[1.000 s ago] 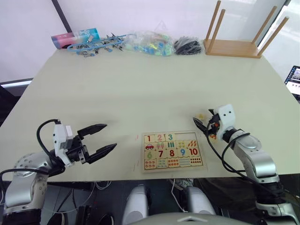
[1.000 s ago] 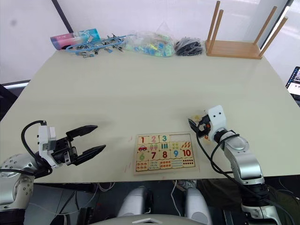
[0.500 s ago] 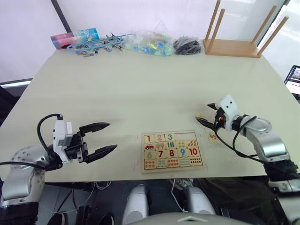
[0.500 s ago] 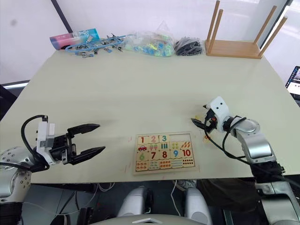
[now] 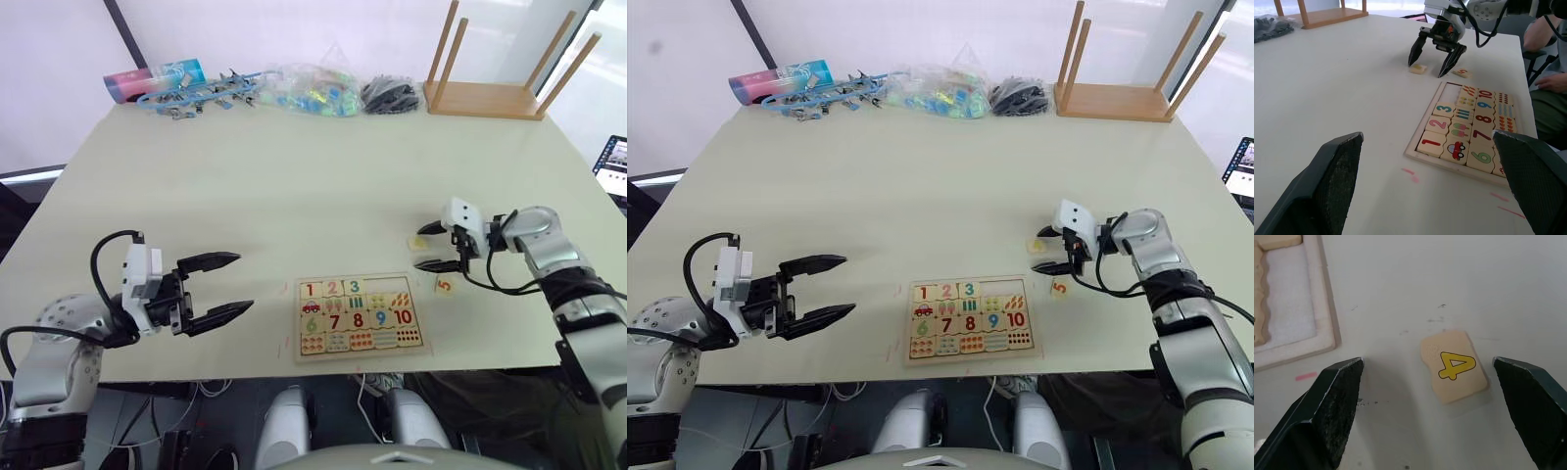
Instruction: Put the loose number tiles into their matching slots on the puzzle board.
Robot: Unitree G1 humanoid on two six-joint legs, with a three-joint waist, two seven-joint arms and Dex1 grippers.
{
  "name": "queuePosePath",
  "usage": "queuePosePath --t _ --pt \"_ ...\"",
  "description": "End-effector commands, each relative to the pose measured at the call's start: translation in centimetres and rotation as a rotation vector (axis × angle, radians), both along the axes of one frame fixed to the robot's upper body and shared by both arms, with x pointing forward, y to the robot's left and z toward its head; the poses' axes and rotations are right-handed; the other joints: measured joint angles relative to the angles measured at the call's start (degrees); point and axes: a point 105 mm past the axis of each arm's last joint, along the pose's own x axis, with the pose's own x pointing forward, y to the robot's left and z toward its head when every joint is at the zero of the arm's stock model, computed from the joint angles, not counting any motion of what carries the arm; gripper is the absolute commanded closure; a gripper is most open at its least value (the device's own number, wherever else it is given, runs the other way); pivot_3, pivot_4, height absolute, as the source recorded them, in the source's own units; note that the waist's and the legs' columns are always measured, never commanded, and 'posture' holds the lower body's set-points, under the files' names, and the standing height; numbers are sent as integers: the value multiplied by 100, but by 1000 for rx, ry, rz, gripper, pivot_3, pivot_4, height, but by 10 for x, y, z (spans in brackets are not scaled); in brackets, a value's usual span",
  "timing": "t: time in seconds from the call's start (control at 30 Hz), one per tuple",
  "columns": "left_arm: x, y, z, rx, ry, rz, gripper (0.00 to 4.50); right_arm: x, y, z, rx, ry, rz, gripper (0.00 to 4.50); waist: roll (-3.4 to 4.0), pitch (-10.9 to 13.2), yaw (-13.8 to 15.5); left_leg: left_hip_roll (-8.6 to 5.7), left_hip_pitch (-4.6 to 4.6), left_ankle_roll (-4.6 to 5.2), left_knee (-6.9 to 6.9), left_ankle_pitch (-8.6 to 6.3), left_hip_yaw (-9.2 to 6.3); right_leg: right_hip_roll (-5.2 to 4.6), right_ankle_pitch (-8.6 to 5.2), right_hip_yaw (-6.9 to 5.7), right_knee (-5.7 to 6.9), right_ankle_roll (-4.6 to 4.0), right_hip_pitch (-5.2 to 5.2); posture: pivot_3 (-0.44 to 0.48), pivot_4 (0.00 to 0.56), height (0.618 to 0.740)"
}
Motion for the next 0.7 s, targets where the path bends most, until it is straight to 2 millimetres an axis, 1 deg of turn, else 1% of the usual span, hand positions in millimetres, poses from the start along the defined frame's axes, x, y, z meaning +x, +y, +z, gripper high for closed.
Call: queuePosePath --t 0.03,0.17,0.43,0.47,0.53,0.7 --pt "-4 3 10 10 -41 -8 0 0 -1 2 -25 -8 61 92 0 0 -2 0 0 0 0 0 1 0 0 0 1 0 0 0 150 738" --pt "-5 5 10 14 -42 -4 0 0 -1 -3 -56 16 82 92 0 0 5 0 0 -3 1 1 1 -1 0 0 1 0 1 0 150 738" --pt "-6 8 9 21 -43 -4 0 3 -3 -5 -67 59 55 92 0 -1 0 0 7 -23 1 13 1 -2 0 0 3 -1 6 0 150 738" --pt "-7 9 8 21 -42 -5 0 3 -4 -4 -67 59 54 613 0 0 1 0 9 -22 1 13 1 -2 0 0 4 -1 8 0 150 738" --pt "-7 10 7 23 -42 -5 0 3 -5 -4 -69 61 52 1385 1 0 3 0 15 -22 1 12 1 -2 0 0 4 -2 14 0 150 738" --pt "-6 12 5 23 -42 -9 0 3 -10 -5 -68 64 38 1385 2 0 4 0 15 -22 1 12 1 -2 0 0 4 -2 14 0 150 738"
